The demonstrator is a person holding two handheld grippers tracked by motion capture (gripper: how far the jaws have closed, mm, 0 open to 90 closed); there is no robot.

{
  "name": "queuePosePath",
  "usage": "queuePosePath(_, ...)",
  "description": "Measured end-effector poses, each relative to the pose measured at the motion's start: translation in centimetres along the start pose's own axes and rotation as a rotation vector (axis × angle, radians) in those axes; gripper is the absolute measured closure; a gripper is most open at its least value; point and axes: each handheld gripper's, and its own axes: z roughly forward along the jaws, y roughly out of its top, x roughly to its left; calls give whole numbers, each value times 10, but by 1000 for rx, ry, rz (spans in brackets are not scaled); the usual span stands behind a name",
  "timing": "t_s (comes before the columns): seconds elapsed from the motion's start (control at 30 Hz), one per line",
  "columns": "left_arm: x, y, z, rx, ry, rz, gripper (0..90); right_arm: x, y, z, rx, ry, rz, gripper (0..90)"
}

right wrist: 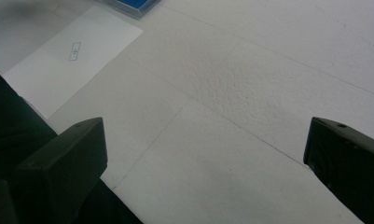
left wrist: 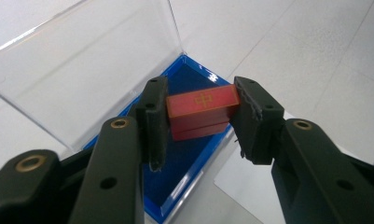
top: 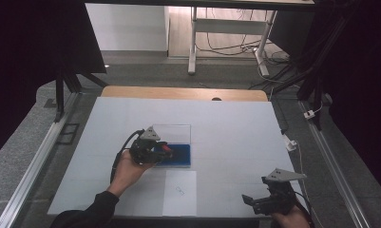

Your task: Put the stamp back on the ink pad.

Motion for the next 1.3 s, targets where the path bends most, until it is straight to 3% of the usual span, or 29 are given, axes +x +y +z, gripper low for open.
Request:
queuePosePath(0.57, 9, 9, 26, 11, 24, 6, 575, 0, 0, 0, 0, 1, 5, 0)
queuePosePath(1.0, 6, 1, 44, 53, 57, 36, 575, 0, 0, 0, -1, 2, 2, 0)
queuePosePath(1.3, 3, -2, 48, 55, 77, 50, 577, 0, 0, 0, -1, 3, -2, 0)
